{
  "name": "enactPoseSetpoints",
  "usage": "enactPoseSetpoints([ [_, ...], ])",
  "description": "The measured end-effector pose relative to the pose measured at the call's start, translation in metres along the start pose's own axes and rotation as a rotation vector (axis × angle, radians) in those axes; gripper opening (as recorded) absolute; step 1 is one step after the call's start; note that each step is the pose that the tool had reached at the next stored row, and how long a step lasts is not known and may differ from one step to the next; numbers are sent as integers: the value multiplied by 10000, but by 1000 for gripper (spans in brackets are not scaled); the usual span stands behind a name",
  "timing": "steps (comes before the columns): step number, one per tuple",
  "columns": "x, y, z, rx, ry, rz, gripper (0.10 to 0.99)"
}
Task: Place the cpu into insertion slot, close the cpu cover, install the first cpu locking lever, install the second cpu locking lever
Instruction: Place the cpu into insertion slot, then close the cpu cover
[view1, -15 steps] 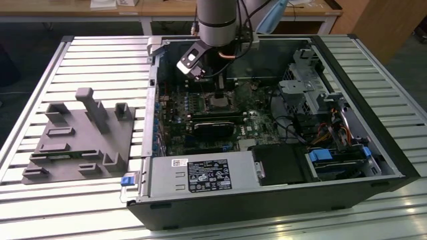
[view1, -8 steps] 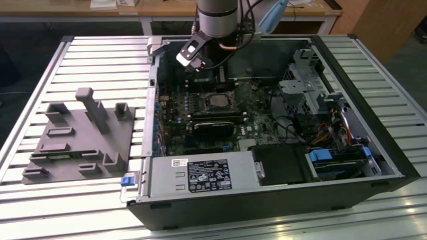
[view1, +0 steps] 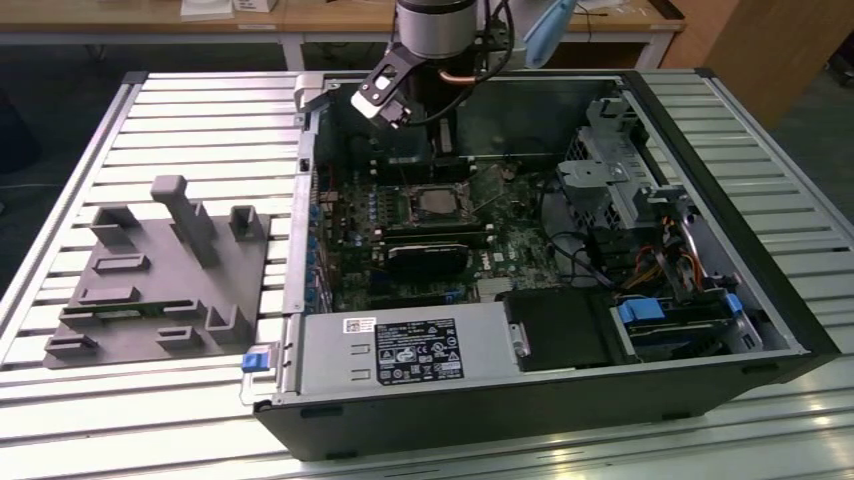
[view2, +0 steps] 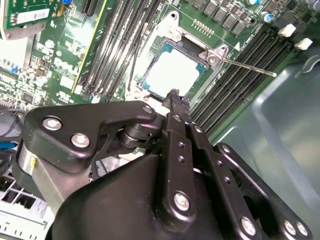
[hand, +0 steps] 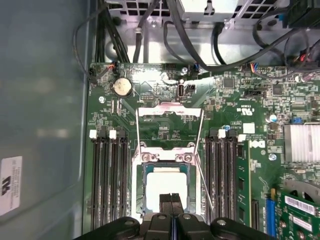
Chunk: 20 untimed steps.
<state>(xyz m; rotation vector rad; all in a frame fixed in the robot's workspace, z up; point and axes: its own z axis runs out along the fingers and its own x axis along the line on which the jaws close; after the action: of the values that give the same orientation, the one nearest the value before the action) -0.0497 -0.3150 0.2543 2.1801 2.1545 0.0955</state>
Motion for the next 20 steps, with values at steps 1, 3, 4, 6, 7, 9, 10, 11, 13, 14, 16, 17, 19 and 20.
enactPoseSetpoints([
  [1,0,0,0,-1,1,0,106],
  [3,0,0,-4,-1,1,0,106],
  [4,0,0,-4,-1,1,0,106],
  [6,0,5,-4,0,0,-1,106],
  [7,0,11,-4,0,-1,0,106],
  [9,0,24,-2,-1,0,0,106],
  [10,0,31,-2,-1,0,0,106],
  [11,0,38,-1,-1,1,0,106],
  [13,0,52,1,0,1,0,106],
  [14,1,60,1,-1,1,0,106],
  [16,1,75,3,-1,1,0,106],
  [17,1,83,4,-1,1,0,106],
  [19,1,98,5,-1,1,0,106],
  [20,1,105,6,-1,1,0,106],
])
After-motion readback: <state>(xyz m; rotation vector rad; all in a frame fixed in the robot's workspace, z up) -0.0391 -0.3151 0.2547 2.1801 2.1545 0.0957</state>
